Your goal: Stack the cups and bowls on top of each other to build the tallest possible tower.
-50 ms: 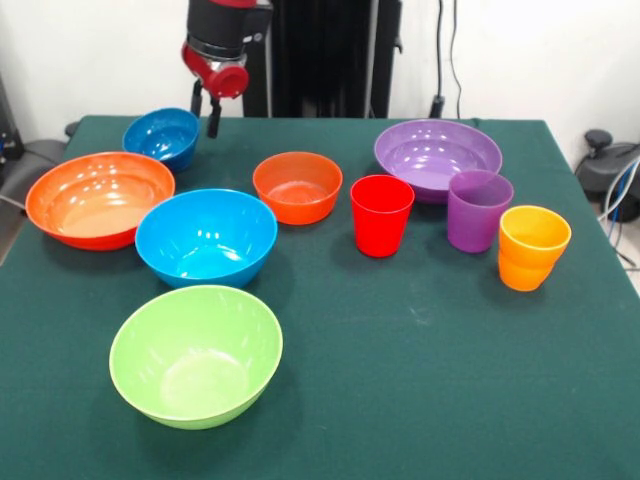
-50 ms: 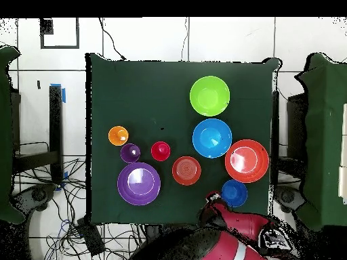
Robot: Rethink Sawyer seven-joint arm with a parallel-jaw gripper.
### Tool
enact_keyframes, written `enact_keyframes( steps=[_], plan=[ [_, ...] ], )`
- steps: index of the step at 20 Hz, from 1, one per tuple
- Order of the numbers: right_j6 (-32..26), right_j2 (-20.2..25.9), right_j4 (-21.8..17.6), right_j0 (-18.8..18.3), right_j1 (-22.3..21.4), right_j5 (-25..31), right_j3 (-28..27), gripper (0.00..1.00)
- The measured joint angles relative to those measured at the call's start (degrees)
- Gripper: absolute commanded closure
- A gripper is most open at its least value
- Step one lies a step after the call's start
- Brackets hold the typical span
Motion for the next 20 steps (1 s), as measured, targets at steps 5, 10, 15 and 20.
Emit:
enact_keyframes(
  steps=[5, 10, 15, 20],
  plan=[
    [0.0, 1.3, 0.0, -1.4, -1.0, 1.0, 0.4, 0.00],
    [0.0, 2.7, 0.0, -3.0, -2.2, 3.6, 0.5, 0.00],
    [0.0, 3.8, 0.0, -3.5, -2.8, 5.0, 0.5, 0.00],
    [0.0, 5.4, 0.0, -4.6, -3.6, 5.0, 0.9, 0.00]
  ],
)
